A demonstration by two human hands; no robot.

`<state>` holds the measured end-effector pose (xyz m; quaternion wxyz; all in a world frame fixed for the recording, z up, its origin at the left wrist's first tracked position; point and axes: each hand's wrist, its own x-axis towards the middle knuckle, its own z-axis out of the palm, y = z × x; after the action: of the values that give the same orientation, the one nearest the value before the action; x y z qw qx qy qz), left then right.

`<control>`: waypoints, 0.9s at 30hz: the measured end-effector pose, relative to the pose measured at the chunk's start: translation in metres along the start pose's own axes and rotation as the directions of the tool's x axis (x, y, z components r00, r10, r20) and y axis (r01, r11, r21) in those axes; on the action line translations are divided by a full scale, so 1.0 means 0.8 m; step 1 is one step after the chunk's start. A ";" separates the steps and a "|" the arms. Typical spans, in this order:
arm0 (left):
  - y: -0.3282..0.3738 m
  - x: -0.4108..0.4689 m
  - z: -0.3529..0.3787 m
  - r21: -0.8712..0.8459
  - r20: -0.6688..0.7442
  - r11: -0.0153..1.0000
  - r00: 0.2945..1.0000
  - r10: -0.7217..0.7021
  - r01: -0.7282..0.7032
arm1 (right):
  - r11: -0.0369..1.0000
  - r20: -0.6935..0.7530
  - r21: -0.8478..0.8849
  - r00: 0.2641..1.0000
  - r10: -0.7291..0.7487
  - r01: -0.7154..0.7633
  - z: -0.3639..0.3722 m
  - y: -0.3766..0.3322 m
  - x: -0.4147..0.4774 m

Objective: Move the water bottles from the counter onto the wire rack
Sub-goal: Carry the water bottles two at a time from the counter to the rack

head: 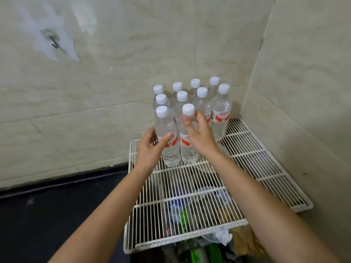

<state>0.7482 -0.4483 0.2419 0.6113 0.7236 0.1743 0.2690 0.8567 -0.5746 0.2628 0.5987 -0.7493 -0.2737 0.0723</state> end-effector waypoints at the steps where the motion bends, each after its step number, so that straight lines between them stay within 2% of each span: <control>1: -0.001 0.000 -0.003 0.015 0.010 1.000 1.000 -0.007 0.007 | 0.999 0.011 -0.033 1.000 -0.017 0.017 -0.002 0.004 -0.003; 4: -0.008 -0.003 -0.017 0.159 0.087 0.987 0.995 -0.049 0.034 | 0.995 0.065 -0.089 0.996 0.057 -0.051 -0.012 0.029 -0.016; 7: -0.027 -0.013 -0.021 0.319 0.112 0.933 0.971 -0.212 0.167 | 0.964 0.165 -0.190 0.962 0.216 -0.184 -0.024 0.055 -0.042; 10: -0.046 -0.024 -0.017 0.335 0.072 0.902 0.948 -0.311 0.270 | 0.946 0.252 -0.236 0.926 0.282 -0.224 -0.028 0.067 -0.061; 14: -0.046 -0.029 -0.006 0.335 0.038 0.911 0.963 -0.268 0.241 | 0.929 0.145 -0.317 0.959 0.244 -0.189 -0.016 0.074 -0.062; 19: -0.042 -0.022 0.002 0.368 0.014 0.900 0.966 -0.257 0.234 | 0.903 0.167 -0.411 0.962 0.214 -0.129 -0.007 0.077 -0.051; 24: -0.040 -0.023 0.002 0.383 0.009 0.891 0.963 -0.269 0.245 | 0.877 0.210 -0.457 0.940 0.269 -0.149 -0.013 0.077 -0.042; 27: -0.036 -0.028 -0.009 0.457 -0.007 0.866 0.974 -0.227 0.205 | 0.878 0.170 -0.460 0.958 0.232 -0.131 -0.015 0.082 -0.044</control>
<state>0.7282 -0.4498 0.2106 0.4551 0.8284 0.2978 0.1339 0.8535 -0.6114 0.1972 0.3682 -0.8757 -0.2758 0.1464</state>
